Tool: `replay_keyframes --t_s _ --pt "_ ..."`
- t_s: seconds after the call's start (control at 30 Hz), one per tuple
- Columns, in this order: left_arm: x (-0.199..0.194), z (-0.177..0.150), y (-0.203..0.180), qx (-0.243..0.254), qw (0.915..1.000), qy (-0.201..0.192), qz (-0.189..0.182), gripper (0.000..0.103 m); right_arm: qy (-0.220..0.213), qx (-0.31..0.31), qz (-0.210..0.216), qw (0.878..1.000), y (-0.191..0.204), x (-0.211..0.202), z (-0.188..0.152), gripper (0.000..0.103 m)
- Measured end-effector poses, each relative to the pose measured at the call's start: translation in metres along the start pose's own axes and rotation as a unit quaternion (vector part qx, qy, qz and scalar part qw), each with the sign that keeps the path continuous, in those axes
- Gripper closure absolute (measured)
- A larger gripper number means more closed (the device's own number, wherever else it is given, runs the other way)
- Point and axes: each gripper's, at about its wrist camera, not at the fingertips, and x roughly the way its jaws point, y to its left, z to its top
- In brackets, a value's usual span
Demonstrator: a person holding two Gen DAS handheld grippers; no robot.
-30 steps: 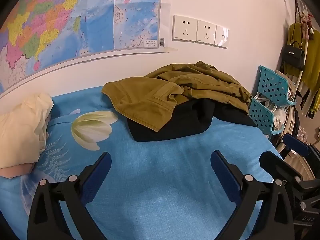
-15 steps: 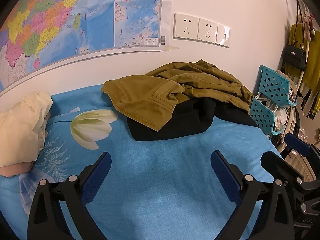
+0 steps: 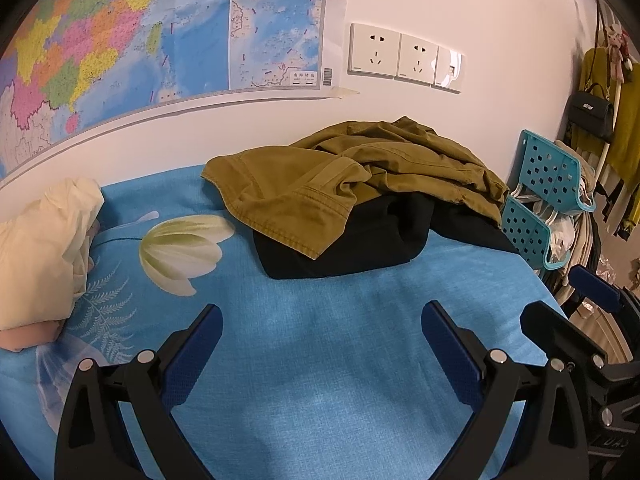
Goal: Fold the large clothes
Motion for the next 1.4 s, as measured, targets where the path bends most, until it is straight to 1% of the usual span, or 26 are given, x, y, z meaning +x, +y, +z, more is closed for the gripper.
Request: replay_keyframes --t_s 0.73,1.03,1.4 --pt "0.004 0.002 0.002 -0.002 1.0000 0.002 0.005 0.007 0.003 0.002 0.003 1.000 -0.001 0.006 0.000 0.006" --pt "0.007 0.001 0.004 -0.004 1.0000 0.006 0.002 0.007 0.002 0.001 0.001 1.000 0.000 0.007 0.002 0.006" --pt "0.012 0.003 0.005 -0.005 0.9999 0.012 0.004 0.007 0.002 -0.014 0.006 1.000 0.003 0.017 0.007 0.006"
